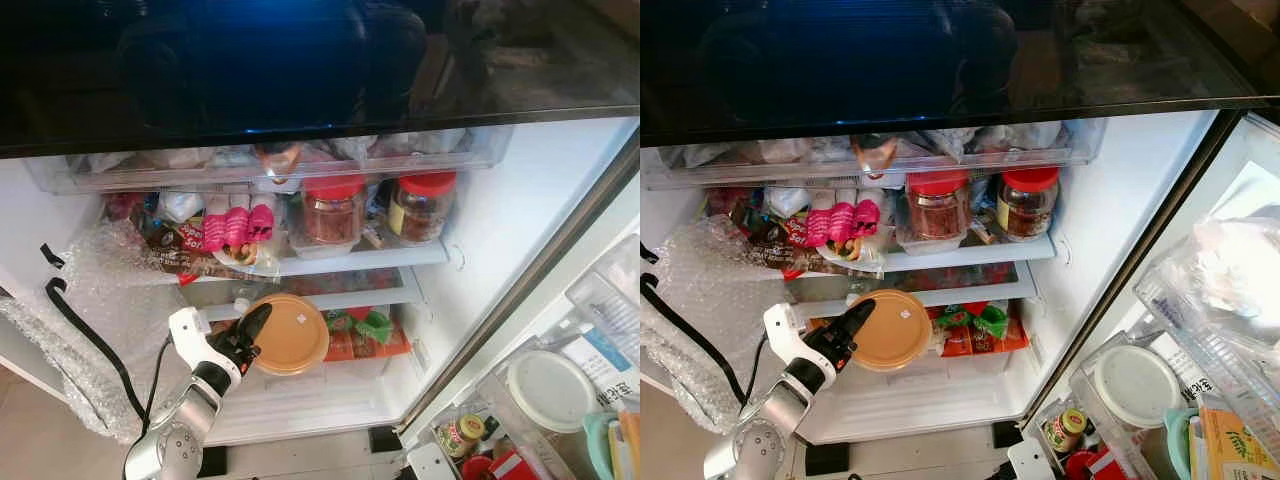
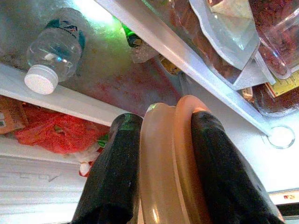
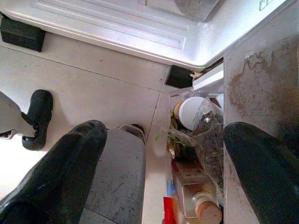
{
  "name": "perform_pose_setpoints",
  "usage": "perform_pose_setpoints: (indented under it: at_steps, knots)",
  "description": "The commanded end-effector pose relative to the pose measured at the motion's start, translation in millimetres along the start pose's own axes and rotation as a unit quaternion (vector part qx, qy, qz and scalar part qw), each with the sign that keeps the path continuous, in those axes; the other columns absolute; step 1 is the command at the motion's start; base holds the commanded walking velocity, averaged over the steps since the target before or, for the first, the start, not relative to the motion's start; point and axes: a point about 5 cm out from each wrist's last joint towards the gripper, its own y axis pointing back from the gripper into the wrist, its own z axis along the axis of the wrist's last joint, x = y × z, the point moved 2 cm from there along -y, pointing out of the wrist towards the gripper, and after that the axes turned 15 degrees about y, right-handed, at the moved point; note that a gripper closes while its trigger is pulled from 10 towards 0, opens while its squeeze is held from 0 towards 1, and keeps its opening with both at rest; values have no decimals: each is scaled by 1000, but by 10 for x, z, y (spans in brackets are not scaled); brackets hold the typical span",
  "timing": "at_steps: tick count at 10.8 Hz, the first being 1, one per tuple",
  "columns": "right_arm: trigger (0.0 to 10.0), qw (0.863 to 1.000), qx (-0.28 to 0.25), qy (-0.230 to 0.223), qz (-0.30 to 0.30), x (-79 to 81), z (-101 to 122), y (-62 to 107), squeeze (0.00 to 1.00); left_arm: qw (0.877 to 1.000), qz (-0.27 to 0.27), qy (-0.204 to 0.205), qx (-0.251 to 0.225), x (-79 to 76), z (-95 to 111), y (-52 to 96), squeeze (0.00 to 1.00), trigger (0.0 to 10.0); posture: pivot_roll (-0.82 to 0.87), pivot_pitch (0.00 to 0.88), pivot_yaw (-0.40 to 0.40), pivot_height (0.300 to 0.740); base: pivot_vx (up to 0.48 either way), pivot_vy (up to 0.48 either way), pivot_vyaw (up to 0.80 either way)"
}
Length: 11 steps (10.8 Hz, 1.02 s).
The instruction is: Restocking fridge
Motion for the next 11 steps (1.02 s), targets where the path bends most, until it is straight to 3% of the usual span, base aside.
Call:
perform_pose_setpoints:
  at_steps: [1, 2, 3, 4, 11]
  knots:
    - [10000, 1000, 27, -8, 5, 47, -169, 40, 0, 1000, -9, -13, -6, -33, 36, -3, 0, 10000, -183, 79, -32, 740, 0, 0, 0]
    - [10000, 1000, 27, -8, 5, 47, -169, 40, 0, 1000, -9, -14, -6, -34, 37, -4, 0, 10000, -183, 79, -32, 740, 0, 0, 0]
    - [10000, 996, 11, -81, 32, 119, -155, 44, 0, 1000, -14, -21, -4, -58, 30, -20, 0, 10000, -183, 69, -29, 740, 0, 0, 0]
    - [10000, 992, 4, -125, 30, 136, -158, 49, 0, 1000, -16, -22, -2, -62, 23, -24, 0, 10000, -185, 67, -29, 740, 0, 0, 0]
    - [10000, 991, -46, -126, -17, 29, -65, 61, 0, 1000, -14, -25, -6, -52, 34, -13, 0, 10000, -186, 73, -32, 740, 0, 0, 0]
